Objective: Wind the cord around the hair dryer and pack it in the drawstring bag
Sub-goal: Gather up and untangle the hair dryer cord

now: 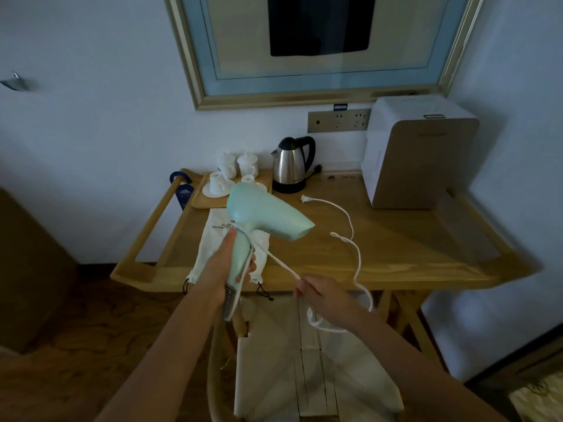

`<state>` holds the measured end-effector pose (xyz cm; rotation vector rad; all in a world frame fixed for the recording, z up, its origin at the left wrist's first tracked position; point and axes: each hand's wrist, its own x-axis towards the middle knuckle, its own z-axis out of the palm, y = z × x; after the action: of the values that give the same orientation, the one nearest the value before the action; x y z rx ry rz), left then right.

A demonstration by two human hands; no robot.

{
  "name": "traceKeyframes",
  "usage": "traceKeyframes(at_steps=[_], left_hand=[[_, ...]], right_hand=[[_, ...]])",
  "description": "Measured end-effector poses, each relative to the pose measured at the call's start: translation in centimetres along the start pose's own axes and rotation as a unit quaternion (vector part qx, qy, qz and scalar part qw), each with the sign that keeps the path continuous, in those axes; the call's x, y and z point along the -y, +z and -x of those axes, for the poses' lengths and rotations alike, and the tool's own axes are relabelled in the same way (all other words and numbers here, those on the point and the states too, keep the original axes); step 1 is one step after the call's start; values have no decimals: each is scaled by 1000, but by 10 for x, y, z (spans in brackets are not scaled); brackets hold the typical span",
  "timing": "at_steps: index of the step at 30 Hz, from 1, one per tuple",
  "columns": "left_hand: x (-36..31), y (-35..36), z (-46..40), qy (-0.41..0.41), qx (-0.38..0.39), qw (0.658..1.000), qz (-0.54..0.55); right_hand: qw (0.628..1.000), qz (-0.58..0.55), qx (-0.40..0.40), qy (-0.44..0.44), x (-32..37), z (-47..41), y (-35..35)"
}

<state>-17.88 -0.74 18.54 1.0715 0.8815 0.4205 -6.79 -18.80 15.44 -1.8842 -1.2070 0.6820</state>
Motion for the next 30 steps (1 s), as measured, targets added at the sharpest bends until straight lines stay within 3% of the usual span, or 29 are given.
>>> traceKeyframes(at_steps=[2,4,6,8,10,12,13,15,17,20,23,26,30], left_hand=[[-12,0,8,-45,91,995,16],[-22,1,16,-64,163,984,25],[-25,2,26,-55,185,981,24],[-22,-1,35,-41,161,986,32],[-23,-7,46,-44,187,981,30],[-31,-11,55,-2,230,967,-112],[-38,-11,61,34,251,939,-232],[-51,-3,65,98,313,831,-449],[-53,7,63,88,373,733,-562],[-32,16,57,69,370,671,-639],[-7,14,41,97,288,677,-671],[5,9,26,112,187,741,-636],[5,6,13,165,51,811,-560]], right_hand=[[991,-125,29,22,-6,0,-3],[984,-164,67,26,-7,-2,-8],[984,-155,81,34,-6,-7,-14],[985,-143,76,52,-4,-12,-26],[994,-68,52,63,-4,-18,-41],[998,30,15,61,0,-25,-59],[999,33,2,32,6,-29,-67],[998,52,29,-14,22,-37,-79],[988,120,94,-22,35,-47,-86],[967,228,113,-16,47,-62,-91],[945,310,99,-35,63,-62,-86],[928,362,73,-48,76,-53,-71],[966,255,40,-1,75,-38,-52]])
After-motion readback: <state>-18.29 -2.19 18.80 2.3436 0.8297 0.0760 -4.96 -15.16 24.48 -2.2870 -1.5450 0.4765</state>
